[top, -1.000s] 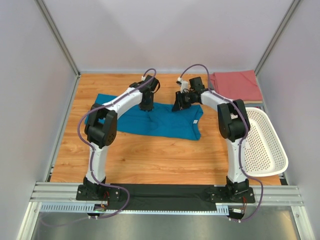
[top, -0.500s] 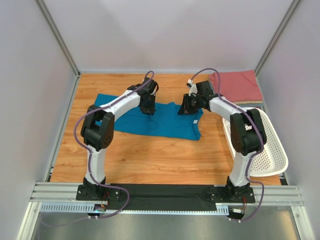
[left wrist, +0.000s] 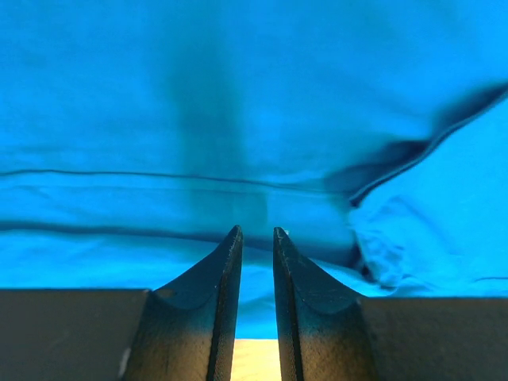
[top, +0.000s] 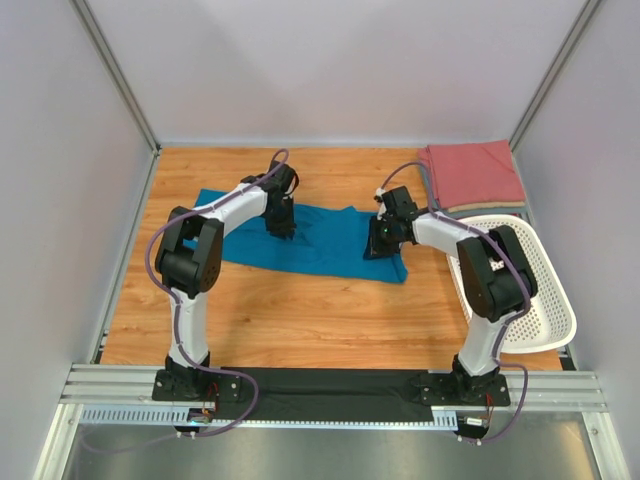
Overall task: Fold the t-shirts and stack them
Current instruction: Fold the tshirt
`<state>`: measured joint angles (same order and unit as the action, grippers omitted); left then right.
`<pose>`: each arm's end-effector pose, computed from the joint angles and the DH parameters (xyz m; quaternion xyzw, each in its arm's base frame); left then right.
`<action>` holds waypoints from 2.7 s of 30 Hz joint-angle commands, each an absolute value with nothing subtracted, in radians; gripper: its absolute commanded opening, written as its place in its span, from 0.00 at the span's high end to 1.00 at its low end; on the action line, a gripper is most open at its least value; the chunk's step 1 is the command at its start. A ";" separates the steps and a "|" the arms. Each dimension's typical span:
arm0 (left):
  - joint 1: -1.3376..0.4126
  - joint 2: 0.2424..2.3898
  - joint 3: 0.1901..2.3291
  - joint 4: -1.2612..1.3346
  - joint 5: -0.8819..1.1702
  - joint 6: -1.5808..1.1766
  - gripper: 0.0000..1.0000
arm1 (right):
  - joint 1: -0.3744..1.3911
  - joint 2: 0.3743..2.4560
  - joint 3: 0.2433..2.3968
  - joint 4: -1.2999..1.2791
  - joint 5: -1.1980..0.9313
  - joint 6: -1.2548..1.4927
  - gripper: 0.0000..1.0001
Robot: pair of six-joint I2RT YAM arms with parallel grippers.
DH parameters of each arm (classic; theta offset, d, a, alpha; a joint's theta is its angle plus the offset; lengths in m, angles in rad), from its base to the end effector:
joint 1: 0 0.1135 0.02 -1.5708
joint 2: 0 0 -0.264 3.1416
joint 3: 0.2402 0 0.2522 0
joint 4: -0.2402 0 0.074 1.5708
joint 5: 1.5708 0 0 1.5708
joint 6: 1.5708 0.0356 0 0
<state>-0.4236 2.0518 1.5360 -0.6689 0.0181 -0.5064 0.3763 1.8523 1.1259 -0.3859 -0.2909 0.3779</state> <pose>0.3882 -0.1757 0.1774 -0.0389 0.9806 -0.0940 0.1675 0.3349 0.1433 0.1523 -0.0322 0.9636 0.2140 0.1571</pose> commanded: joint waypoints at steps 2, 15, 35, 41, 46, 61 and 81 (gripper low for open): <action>-0.431 1.977 1.540 -0.679 0.063 -0.515 0.70 | 0.376 1.727 1.127 -0.489 -0.201 0.380 0.78; -0.390 1.784 1.352 -0.827 -0.208 -0.589 0.70 | 0.394 1.558 0.901 -0.522 -0.094 0.451 0.88; -0.308 1.806 1.285 -0.856 -0.200 -0.677 0.71 | 0.393 1.510 0.801 -0.542 0.134 0.521 0.90; -0.308 1.675 1.354 -0.862 -0.063 -0.612 0.67 | 0.403 1.436 0.902 -0.598 0.083 0.641 0.65; -0.308 1.585 1.379 -0.884 0.032 -0.585 0.68 | 0.403 1.488 1.003 -0.647 0.110 1.066 0.57; -0.173 1.908 1.583 -0.794 -0.006 -0.449 0.67 | 0.463 2.028 1.575 -1.071 0.254 1.490 0.55; -0.011 1.766 1.244 -0.727 -0.042 -0.828 0.70 | 0.370 2.335 1.923 -0.741 0.464 0.798 0.60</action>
<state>-0.0174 1.8969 1.2942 -0.7868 -0.0547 -0.7319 0.4126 2.2810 1.8576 -0.9031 0.4244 1.0084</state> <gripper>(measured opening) 0.296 0.404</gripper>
